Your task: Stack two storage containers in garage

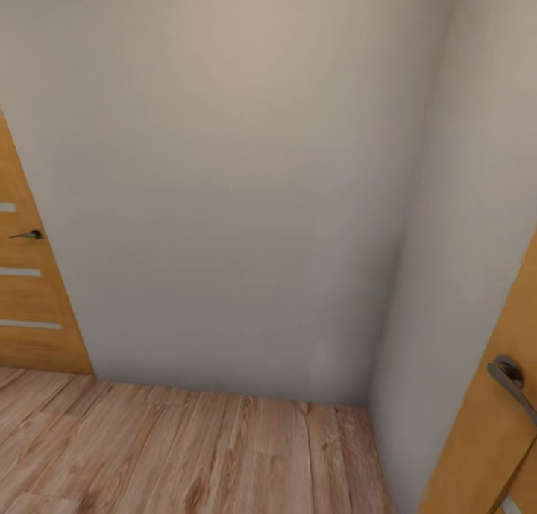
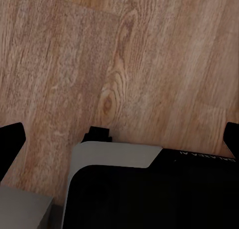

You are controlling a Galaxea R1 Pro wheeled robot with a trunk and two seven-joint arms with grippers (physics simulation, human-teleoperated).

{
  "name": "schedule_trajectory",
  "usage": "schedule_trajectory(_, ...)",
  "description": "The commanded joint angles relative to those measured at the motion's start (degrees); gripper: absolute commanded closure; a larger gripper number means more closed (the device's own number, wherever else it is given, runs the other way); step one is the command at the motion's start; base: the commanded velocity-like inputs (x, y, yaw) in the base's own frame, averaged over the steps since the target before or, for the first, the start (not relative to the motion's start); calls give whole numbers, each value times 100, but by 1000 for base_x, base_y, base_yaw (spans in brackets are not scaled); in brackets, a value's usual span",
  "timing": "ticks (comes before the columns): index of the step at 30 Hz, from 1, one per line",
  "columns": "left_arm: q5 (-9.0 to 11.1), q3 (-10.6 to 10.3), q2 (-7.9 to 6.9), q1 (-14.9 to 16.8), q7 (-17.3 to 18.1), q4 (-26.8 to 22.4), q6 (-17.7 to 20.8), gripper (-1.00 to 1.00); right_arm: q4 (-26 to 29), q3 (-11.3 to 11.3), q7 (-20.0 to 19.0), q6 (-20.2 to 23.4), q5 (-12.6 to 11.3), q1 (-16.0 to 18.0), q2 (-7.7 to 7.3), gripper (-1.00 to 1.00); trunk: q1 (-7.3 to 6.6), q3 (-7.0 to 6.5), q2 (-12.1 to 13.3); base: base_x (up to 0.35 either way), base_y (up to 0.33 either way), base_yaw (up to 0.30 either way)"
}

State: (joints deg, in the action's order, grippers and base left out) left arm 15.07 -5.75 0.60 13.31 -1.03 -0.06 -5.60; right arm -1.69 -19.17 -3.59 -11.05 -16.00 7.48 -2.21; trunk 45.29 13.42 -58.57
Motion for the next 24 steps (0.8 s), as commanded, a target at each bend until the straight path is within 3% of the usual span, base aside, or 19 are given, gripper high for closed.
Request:
schedule_trajectory(1,49,-49,2,5,-11,6,-20,-100,-17,-34,-36,-32,-61,8,0,-100,4,7,-4,320,0,28)
schedule_trajectory(10,49,-49,2,5,-10,6,-20,-100,-18,-34,-36,-48,-61,8,-3,-100,4,7,-4,320,0,26)
schedule_trajectory(24,49,-49,2,5,-11,6,-20,-100,-16,-29,-35,-63,-82,8,9,-100,4,7,-4,320,0,248)
